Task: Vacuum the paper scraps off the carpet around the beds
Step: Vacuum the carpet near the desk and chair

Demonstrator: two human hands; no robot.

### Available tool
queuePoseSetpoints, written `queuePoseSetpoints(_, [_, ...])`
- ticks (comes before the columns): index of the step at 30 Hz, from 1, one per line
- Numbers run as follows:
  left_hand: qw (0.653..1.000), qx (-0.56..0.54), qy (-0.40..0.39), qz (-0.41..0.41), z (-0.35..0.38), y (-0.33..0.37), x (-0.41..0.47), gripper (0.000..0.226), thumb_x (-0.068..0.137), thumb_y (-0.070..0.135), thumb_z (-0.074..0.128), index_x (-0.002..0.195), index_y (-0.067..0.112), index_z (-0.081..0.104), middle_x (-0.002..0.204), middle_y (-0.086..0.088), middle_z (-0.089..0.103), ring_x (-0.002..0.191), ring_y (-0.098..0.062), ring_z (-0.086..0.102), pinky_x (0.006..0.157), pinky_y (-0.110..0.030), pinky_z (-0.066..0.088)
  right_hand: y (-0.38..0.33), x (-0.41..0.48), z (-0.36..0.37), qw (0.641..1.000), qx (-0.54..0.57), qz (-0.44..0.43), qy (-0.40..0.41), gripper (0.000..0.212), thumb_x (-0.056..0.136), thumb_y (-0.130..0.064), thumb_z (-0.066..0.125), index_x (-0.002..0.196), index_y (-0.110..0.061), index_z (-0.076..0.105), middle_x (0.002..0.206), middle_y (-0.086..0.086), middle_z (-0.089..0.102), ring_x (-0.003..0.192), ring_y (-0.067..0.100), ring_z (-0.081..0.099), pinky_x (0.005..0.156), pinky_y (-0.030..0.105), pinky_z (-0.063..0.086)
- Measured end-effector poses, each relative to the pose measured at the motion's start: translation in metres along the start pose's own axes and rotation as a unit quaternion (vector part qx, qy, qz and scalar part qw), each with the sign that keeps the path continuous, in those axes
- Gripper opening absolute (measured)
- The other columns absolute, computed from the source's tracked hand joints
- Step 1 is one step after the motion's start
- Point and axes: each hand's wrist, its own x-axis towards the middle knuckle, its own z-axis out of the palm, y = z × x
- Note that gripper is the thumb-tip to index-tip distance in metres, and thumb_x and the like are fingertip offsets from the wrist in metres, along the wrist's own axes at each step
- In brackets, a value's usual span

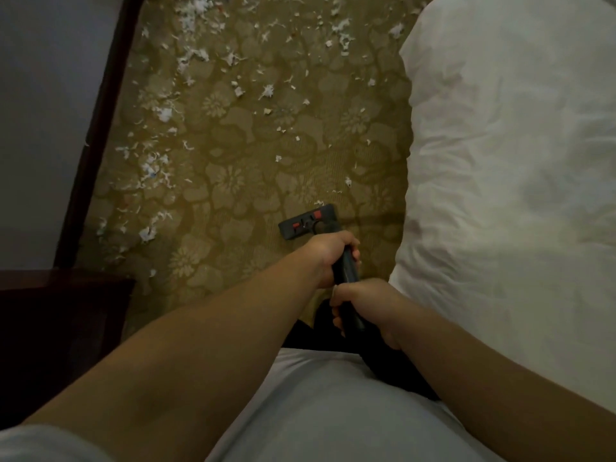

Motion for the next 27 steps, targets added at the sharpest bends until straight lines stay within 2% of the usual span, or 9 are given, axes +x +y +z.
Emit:
queuePoseSetpoints(4, [0.999, 0.032, -0.008, -0.002, 0.017, 0.026, 0.006, 0.01, 0.092, 0.007, 0.06, 0.083, 0.009, 0.056, 0.059, -0.005, 0.054, 0.056, -0.017, 0.053, 0.06, -0.031, 0.053, -0.021, 0.001, -0.015, 1.0, 0.024, 0.003, 0.003, 0.011, 0.082, -0.007, 0.07, 0.09, 0.001, 0.07, 0.072, 0.015, 0.07, 0.074, 0.032, 0.067, 0.072, 0.041, 0.056])
queuePoseSetpoints(8, [0.997, 0.08, -0.022, 0.003, 0.031, 0.058, 0.014, 0.01, 0.093, 0.007, 0.059, 0.083, 0.008, 0.057, 0.06, -0.004, 0.055, 0.056, -0.016, 0.054, 0.051, -0.027, 0.053, -0.045, 0.004, -0.024, 0.998, 0.06, -0.005, 0.014, 0.015, 0.087, -0.007, 0.068, 0.099, 0.001, 0.069, 0.072, 0.014, 0.07, 0.071, 0.029, 0.068, 0.072, 0.042, 0.055])
queuePoseSetpoints(16, [0.984, 0.169, -0.061, -0.014, 0.042, 0.129, 0.04, 0.01, 0.094, 0.008, 0.061, 0.084, 0.008, 0.059, 0.067, -0.005, 0.057, 0.063, -0.017, 0.056, 0.063, -0.032, 0.053, -0.098, 0.03, -0.019, 0.988, 0.145, -0.006, 0.057, 0.021, 0.085, -0.01, 0.071, 0.103, 0.0, 0.067, 0.075, 0.014, 0.07, 0.074, 0.031, 0.067, 0.073, 0.044, 0.056])
queuePoseSetpoints(18, [0.978, 0.193, -0.078, -0.018, 0.042, 0.154, 0.05, 0.011, 0.094, 0.008, 0.062, 0.083, 0.007, 0.059, 0.065, -0.005, 0.057, 0.063, -0.017, 0.056, 0.066, -0.033, 0.053, -0.121, 0.038, -0.013, 0.983, 0.165, -0.012, 0.075, 0.023, 0.084, -0.012, 0.073, 0.103, -0.002, 0.068, 0.079, 0.015, 0.07, 0.075, 0.031, 0.067, 0.072, 0.043, 0.056])
queuePoseSetpoints(20, [0.97, 0.228, -0.084, -0.017, 0.039, 0.182, 0.061, 0.014, 0.094, 0.009, 0.061, 0.08, 0.008, 0.058, 0.065, -0.005, 0.056, 0.061, -0.018, 0.055, 0.061, -0.033, 0.053, -0.148, 0.046, -0.002, 0.979, 0.182, -0.014, 0.092, 0.022, 0.083, -0.013, 0.072, 0.102, -0.004, 0.068, 0.084, 0.014, 0.07, 0.075, 0.029, 0.068, 0.068, 0.037, 0.056])
queuePoseSetpoints(23, [0.956, 0.274, -0.104, -0.013, 0.036, 0.226, 0.075, 0.02, 0.095, 0.011, 0.06, 0.076, 0.009, 0.054, 0.062, -0.006, 0.055, 0.056, -0.018, 0.055, 0.054, -0.029, 0.052, -0.193, 0.057, 0.011, 0.969, 0.223, -0.02, 0.108, 0.008, 0.089, -0.009, 0.068, 0.096, -0.006, 0.066, 0.072, 0.008, 0.069, 0.054, 0.016, 0.068, 0.055, 0.029, 0.052])
queuePoseSetpoints(27, [0.95, 0.291, -0.117, -0.004, 0.035, 0.283, 0.089, 0.026, 0.097, 0.01, 0.055, 0.072, 0.008, 0.048, 0.06, -0.007, 0.05, 0.051, -0.019, 0.05, 0.047, -0.025, 0.049, -0.249, 0.082, 0.02, 0.954, 0.265, -0.023, 0.139, 0.006, 0.09, -0.007, 0.068, 0.093, -0.002, 0.067, 0.068, 0.01, 0.068, 0.047, 0.015, 0.065, 0.048, 0.026, 0.05])
